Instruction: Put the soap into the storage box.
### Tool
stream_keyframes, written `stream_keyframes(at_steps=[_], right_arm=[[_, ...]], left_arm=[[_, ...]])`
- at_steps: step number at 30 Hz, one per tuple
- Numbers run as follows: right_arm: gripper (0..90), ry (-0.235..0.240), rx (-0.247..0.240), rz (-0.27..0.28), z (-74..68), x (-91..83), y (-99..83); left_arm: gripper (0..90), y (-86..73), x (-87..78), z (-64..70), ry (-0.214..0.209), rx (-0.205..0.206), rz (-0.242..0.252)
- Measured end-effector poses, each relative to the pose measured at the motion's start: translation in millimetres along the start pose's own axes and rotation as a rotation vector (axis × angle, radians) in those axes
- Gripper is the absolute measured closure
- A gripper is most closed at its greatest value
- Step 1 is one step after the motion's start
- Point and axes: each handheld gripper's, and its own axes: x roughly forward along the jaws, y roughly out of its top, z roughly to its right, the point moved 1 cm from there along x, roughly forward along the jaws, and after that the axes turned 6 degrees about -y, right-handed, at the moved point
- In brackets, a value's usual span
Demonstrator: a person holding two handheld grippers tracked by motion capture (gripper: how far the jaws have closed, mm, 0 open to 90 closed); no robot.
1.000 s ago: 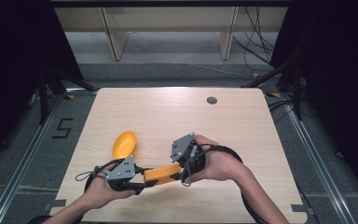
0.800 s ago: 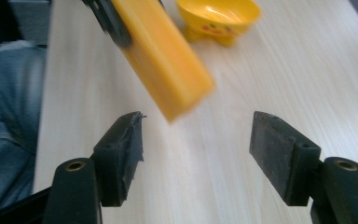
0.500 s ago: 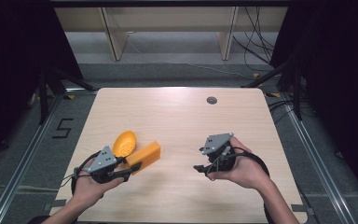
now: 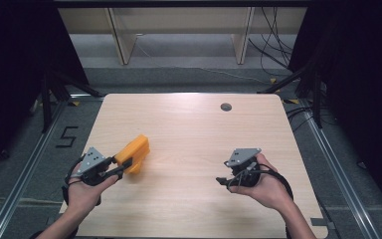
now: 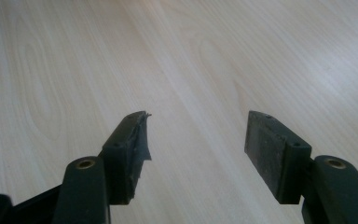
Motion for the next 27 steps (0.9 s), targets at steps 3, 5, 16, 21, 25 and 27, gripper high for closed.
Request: stream_keyframes(at_steps=[3,5,16,21,25,27], right_arm=[[40.1,-0.004,-0.007,-0.002,0.3,2.2,-2.8],[40.1,-0.010,-0.015,-0.005,1.4,2.4,-3.9],[40.0,-0.015,-0.019,-0.014,1.7,3.4,-8.1],[40.0,-0.008,-0.011,-0.020,1.8,3.5,-8.0],[40.0,-0.006,0.016,-0.021,-1.8,4.1,-8.2],[39.9,0.000,-0.012,-0.015,0.0,4.6,-7.6]], left_arm=[[60.3,1.4,0.5,-8.1,0.042,-0.015,0.006],[60.3,1.2,2.1,-11.8,0.068,-0.023,0.006],[60.3,-6.9,19.6,-15.0,0.136,-0.080,-0.034],[60.3,-9.2,25.9,-16.9,0.155,-0.084,-0.059],[60.3,-10.5,32.1,-18.3,0.163,-0.081,-0.073],[60.3,-10.9,34.7,-19.3,0.165,-0.087,-0.075]])
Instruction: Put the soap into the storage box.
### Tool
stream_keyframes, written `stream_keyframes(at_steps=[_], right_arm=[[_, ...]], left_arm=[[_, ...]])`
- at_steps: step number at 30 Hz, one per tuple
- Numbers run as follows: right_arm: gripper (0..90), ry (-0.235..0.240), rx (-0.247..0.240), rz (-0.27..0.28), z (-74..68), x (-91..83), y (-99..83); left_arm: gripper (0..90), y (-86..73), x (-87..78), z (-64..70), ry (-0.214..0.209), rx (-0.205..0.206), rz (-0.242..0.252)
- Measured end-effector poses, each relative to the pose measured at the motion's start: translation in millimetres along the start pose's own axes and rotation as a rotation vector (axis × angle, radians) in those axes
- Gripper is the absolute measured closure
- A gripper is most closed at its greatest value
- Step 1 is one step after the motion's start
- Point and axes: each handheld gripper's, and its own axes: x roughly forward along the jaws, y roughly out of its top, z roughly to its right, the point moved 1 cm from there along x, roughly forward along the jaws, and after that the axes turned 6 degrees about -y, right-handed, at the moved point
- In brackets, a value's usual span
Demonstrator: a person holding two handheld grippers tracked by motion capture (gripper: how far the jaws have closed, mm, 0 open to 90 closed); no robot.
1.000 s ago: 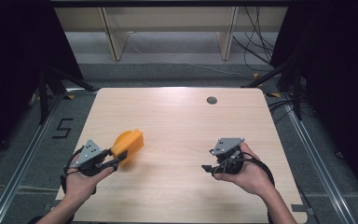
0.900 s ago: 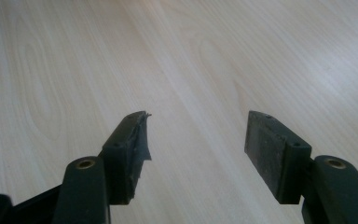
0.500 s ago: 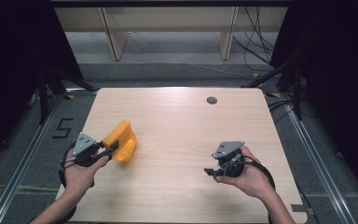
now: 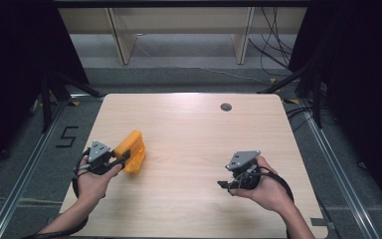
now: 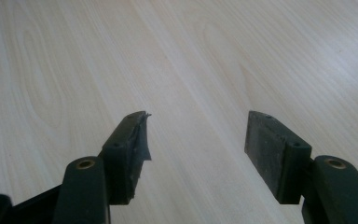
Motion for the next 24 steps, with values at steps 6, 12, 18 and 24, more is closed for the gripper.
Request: stream_keyframes(at_steps=[6,12,18,24], right_arm=[[39.9,0.010,0.000,-0.006,-0.4,1.6,-0.9],[39.9,0.016,0.010,-0.014,-2.2,1.5,-0.2],[40.0,0.026,0.029,-0.030,-5.4,1.5,-0.3],[40.0,0.033,-0.010,-0.031,-3.2,1.6,0.0]], left_arm=[[60.3,0.6,5.3,-2.0,0.009,-0.007,-0.005],[60.3,-2.4,6.9,-1.4,0.033,-0.019,-0.017],[60.2,-6.6,11.1,-0.6,0.036,-0.011,-0.024],[60.0,-7.3,12.8,-0.8,0.035,0.005,-0.027]])
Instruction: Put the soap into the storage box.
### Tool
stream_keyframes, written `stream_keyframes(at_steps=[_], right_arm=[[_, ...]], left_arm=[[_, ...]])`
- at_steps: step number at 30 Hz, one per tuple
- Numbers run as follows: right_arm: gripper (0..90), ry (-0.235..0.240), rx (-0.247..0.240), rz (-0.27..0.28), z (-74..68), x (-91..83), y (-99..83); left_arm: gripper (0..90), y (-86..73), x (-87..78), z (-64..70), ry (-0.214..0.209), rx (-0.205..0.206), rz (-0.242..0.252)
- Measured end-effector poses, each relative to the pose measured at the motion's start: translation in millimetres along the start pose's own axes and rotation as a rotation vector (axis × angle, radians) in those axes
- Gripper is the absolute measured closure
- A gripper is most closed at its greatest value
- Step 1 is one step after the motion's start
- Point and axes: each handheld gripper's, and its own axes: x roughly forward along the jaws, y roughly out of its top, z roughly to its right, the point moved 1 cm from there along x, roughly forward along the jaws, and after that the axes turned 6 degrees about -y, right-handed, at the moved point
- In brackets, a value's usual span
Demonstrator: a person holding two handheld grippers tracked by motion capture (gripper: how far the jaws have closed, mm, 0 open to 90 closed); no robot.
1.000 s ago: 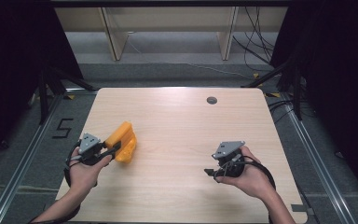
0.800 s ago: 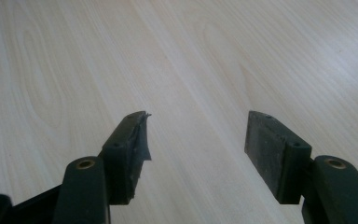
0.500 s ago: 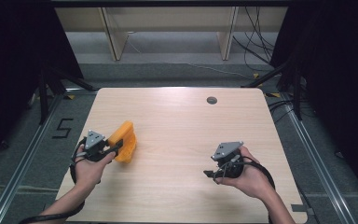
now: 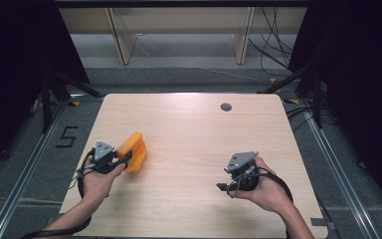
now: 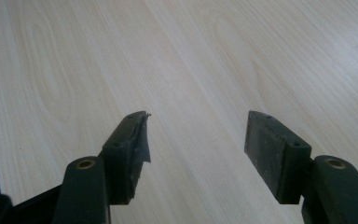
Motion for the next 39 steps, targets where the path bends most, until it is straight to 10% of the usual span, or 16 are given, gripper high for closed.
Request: stream_keyframes(at_steps=[39], right_arm=[[39.9,0.042,0.029,-0.048,-6.8,3.7,-3.2]], left_arm=[[59.5,14.7,-24.5,7.6,-0.010,-0.055,-0.015]])
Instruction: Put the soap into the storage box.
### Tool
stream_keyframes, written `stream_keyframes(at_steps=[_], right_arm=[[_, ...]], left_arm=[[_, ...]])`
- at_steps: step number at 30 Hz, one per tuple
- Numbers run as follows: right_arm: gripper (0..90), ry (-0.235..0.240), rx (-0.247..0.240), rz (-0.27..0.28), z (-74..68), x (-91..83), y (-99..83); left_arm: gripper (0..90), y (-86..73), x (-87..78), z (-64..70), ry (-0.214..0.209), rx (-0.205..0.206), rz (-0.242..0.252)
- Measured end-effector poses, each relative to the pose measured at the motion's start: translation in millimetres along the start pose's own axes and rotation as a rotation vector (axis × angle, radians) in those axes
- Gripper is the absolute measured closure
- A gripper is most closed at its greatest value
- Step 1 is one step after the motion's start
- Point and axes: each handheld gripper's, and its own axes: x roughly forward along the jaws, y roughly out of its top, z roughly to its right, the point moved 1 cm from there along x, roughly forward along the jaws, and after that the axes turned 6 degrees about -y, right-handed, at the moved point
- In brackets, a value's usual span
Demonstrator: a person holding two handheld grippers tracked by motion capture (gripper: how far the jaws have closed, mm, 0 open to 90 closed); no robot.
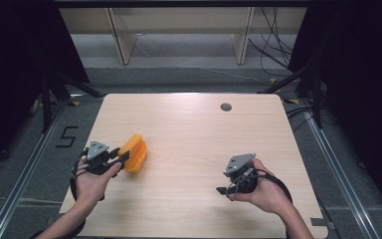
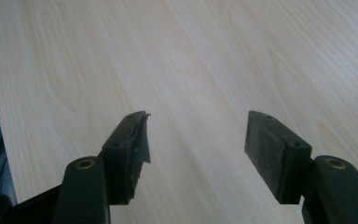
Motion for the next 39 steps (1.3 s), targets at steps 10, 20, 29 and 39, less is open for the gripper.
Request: stream_keyframes(at_steps=[10,20,29,39], right_arm=[[39.9,0.001,-0.038,0.010,1.1,2.5,1.3],[39.8,-0.001,-0.038,0.011,2.6,1.1,0.5],[39.3,-0.003,-0.005,0.001,0.3,0.9,0.0],[39.2,0.010,-0.033,0.000,0.8,2.6,1.2]], left_arm=[[59.3,-1.5,2.6,3.5,0.010,0.009,0.007],[57.9,-1.1,5.4,6.0,0.006,0.022,-0.009],[57.5,2.3,6.2,4.8,-0.009,-0.004,-0.034],[57.6,6.9,7.4,6.3,0.005,-0.061,-0.059]])
